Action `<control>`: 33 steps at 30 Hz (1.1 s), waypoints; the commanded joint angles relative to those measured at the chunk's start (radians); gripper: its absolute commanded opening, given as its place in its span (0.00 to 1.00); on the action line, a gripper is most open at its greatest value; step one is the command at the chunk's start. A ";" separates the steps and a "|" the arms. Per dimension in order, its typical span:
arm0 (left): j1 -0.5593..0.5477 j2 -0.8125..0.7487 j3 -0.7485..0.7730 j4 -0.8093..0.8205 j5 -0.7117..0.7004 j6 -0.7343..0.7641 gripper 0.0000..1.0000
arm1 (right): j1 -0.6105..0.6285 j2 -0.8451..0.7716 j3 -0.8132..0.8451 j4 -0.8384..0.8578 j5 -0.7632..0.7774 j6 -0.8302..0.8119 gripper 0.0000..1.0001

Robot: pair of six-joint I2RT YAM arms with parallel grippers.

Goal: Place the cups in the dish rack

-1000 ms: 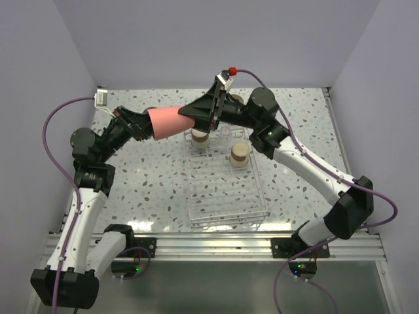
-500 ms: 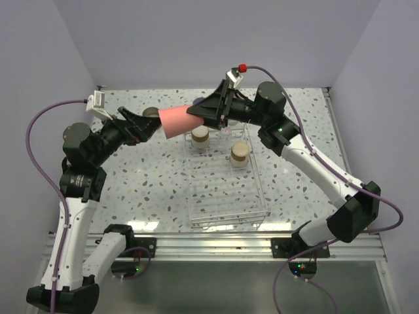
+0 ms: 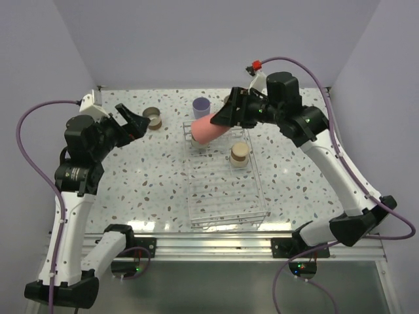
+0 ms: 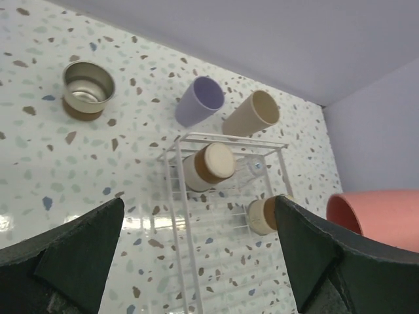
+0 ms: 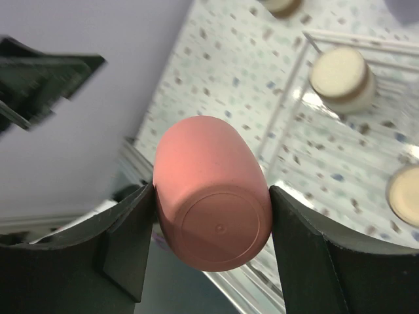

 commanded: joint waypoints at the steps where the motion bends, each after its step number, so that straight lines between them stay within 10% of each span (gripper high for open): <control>1: 0.002 0.040 0.047 -0.119 -0.144 0.075 1.00 | 0.092 0.034 0.065 -0.309 0.274 -0.232 0.00; 11: 0.002 0.084 0.024 -0.162 -0.219 0.114 1.00 | 0.173 0.202 0.130 -0.424 0.573 -0.301 0.00; 33: 0.002 0.077 -0.034 -0.133 -0.199 0.114 1.00 | 0.189 0.554 0.268 -0.343 0.623 -0.385 0.00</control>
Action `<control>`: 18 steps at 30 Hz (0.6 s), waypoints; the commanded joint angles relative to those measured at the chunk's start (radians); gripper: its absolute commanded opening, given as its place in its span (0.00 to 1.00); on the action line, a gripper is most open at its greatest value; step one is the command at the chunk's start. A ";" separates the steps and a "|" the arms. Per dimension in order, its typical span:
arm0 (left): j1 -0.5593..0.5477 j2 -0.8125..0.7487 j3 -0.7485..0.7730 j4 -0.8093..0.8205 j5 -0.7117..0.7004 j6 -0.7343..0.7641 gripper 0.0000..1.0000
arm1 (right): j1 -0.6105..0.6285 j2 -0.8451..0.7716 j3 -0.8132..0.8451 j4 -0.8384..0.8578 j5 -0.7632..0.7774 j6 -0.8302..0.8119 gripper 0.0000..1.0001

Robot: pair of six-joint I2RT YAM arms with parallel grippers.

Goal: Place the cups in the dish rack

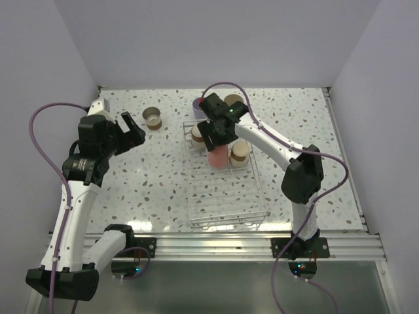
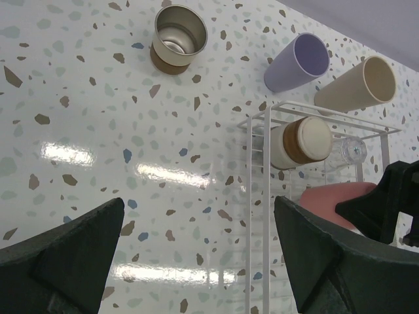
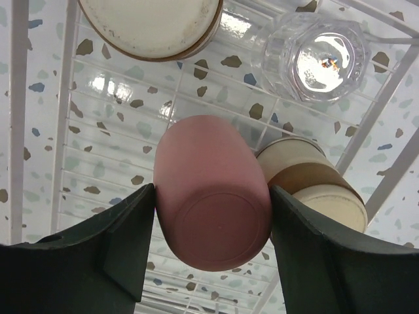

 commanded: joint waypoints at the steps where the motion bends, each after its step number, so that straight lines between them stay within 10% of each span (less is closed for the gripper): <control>1: 0.002 0.002 0.002 0.030 0.003 0.007 1.00 | 0.005 0.020 0.068 0.044 0.033 -0.010 0.00; 18: 0.002 0.047 0.021 0.027 0.038 0.011 1.00 | 0.003 0.075 0.031 0.089 0.116 0.010 0.00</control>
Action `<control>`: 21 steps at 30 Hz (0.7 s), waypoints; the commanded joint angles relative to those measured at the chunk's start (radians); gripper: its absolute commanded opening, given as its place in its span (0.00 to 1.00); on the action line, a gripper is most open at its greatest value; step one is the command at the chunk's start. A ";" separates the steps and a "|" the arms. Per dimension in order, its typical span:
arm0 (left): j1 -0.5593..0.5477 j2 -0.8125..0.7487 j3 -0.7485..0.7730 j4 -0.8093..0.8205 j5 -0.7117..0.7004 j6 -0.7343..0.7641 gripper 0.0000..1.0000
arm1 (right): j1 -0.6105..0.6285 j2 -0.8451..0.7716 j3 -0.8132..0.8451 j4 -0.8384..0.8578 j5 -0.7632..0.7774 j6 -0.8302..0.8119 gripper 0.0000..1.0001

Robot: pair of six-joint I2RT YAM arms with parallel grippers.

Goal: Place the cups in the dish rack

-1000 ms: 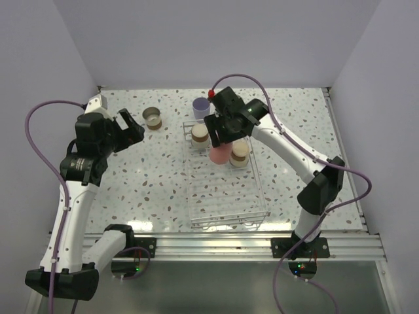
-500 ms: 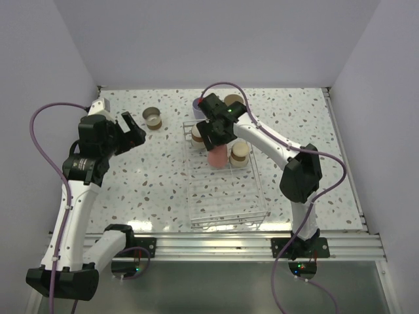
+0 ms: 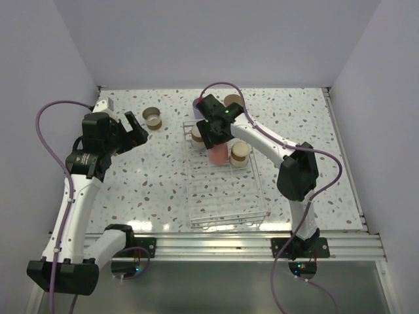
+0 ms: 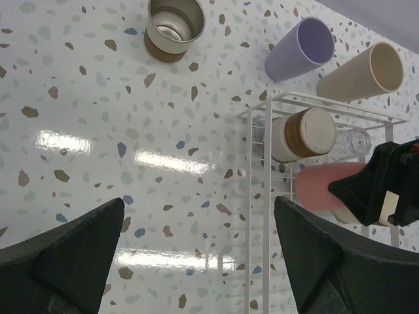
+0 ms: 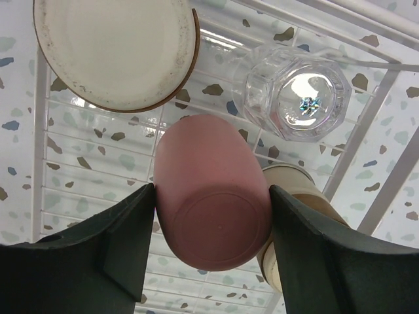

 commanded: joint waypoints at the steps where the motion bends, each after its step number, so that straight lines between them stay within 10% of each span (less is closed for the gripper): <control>1: 0.002 0.010 0.020 0.026 0.011 0.011 1.00 | 0.005 0.006 0.020 0.022 0.038 0.009 0.00; 7: 0.002 0.026 0.015 0.034 0.019 0.006 1.00 | 0.003 0.003 0.028 0.012 0.042 0.012 0.61; 21: 0.002 0.130 0.092 0.055 0.017 0.021 1.00 | 0.005 -0.057 0.114 -0.055 0.034 -0.011 0.93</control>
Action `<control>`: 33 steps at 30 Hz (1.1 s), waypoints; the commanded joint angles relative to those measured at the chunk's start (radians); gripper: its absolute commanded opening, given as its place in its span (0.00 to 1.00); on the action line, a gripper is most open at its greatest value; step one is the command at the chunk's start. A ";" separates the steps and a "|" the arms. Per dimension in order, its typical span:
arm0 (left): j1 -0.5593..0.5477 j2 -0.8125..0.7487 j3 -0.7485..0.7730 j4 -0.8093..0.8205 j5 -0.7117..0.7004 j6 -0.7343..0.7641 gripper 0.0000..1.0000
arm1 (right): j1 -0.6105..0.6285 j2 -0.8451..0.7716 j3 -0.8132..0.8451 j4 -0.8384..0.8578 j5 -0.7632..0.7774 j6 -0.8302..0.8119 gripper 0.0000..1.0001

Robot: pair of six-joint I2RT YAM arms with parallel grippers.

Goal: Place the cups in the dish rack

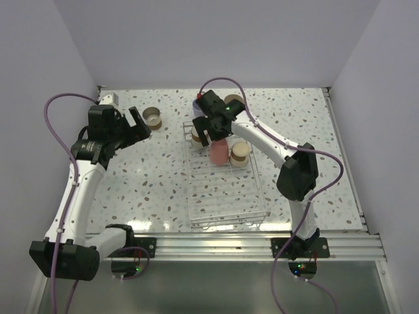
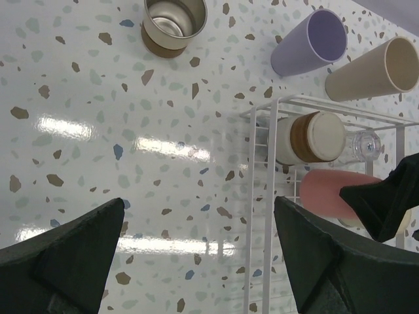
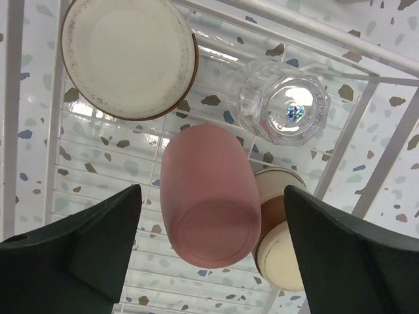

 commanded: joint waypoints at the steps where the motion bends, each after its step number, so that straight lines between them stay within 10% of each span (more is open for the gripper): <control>1: 0.003 0.026 0.070 0.047 0.003 0.024 1.00 | 0.004 -0.081 0.076 -0.042 0.021 -0.007 0.93; 33: 0.074 1.026 0.782 0.022 -0.158 0.041 0.90 | 0.003 -0.853 -0.429 -0.294 0.185 0.272 0.95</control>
